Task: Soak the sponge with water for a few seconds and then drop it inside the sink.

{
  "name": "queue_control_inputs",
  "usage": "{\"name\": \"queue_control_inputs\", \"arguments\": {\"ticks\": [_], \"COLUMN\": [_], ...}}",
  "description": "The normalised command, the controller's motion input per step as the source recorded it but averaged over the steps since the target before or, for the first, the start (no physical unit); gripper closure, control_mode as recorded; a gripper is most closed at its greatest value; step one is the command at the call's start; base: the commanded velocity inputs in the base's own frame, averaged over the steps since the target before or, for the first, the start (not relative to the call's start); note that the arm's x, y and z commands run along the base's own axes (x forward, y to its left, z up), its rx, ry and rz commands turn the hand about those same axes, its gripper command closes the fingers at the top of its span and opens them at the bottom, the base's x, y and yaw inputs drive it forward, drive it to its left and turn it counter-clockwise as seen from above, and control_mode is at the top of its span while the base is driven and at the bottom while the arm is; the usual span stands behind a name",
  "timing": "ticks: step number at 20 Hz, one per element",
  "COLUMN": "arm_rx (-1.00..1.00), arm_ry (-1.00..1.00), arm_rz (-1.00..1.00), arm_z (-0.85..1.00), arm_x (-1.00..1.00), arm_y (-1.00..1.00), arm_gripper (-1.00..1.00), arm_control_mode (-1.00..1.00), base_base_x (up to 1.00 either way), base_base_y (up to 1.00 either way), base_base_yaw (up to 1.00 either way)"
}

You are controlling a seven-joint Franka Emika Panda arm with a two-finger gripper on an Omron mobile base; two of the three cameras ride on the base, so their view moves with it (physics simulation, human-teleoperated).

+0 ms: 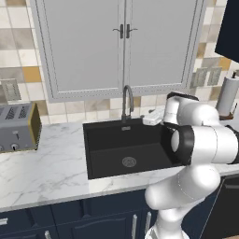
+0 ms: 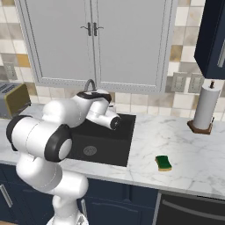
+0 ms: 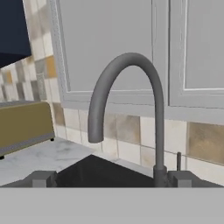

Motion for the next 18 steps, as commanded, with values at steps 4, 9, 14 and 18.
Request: {"name": "queue_control_inputs", "arguments": {"ticks": [4,9,14,18], "arm_rx": [0.0,0.0,0.0,0.0], "arm_ry": [0.0,-0.02,-0.04,-0.04], "arm_rz": [0.02,0.0,0.0,0.0], "arm_z": [-0.03,-0.16,-0.24,-0.21], "arm_x": [0.04,0.23,0.26,0.16], "arm_y": [0.09,0.0,0.0,0.0], "arm_gripper": [-1.0,-1.0,-1.0,-1.0], "arm_control_mode": [-1.0,-1.0,-1.0,-1.0], "base_base_x": [0.0,0.0,0.0,0.0], "base_base_y": [0.0,0.0,0.0,0.0], "base_base_yaw": [0.0,0.0,0.0,0.0]}}
